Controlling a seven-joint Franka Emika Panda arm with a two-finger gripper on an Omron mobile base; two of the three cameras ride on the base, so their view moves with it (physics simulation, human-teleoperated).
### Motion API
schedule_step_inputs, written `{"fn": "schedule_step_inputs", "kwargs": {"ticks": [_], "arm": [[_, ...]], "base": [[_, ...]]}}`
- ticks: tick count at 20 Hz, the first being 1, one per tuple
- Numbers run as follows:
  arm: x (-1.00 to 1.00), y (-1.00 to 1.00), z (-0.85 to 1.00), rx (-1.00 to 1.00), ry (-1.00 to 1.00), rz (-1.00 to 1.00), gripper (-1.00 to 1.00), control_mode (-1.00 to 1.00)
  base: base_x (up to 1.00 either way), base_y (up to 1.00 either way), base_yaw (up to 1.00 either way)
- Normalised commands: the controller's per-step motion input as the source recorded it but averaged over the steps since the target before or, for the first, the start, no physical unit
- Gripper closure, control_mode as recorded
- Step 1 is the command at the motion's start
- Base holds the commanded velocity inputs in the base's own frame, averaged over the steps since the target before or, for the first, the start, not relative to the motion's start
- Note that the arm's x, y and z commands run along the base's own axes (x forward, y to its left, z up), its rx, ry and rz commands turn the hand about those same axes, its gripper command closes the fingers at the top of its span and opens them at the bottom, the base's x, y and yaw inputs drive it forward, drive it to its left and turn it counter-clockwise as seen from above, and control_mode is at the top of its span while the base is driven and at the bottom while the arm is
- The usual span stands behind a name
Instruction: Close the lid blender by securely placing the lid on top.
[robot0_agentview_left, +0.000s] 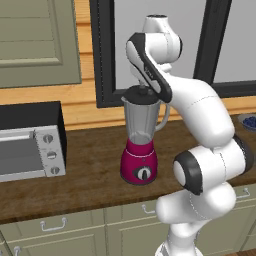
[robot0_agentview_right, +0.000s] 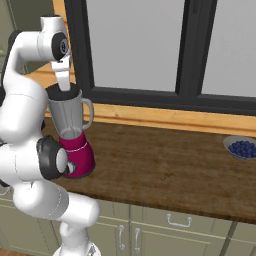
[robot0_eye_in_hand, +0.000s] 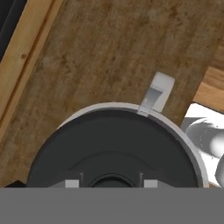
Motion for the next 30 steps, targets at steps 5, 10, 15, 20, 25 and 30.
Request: {"fn": "schedule_step_inputs", "kwargs": {"ticks": [5,10,15,20,25,30], "arm": [[-0.13,0.00,0.19,0.00,-0.08,0.00,-1.00,-1.00],[-0.33,0.00,0.28,0.01,-0.13,0.01,-1.00,-1.00],[-1.00,-0.40,0.08,0.04,-0.36,0.05,-1.00,-1.00],[-1.00,-0.77,-0.24,0.01,-0.41,0.00,-1.00,-1.00],[-1.00,-0.99,-0.98,-0.11,-0.09,0.00,-1.00,-1.00],[-1.00,-0.86,-1.00,-0.19,0.00,0.00,-1.00,-1.00]], "base": [[0.00,0.00,0.00],[0.00,0.00,0.00],[0.00,0.00,0.00],[0.00,0.00,0.00],[0.00,0.00,0.00],[0.00,0.00,0.00]]}}
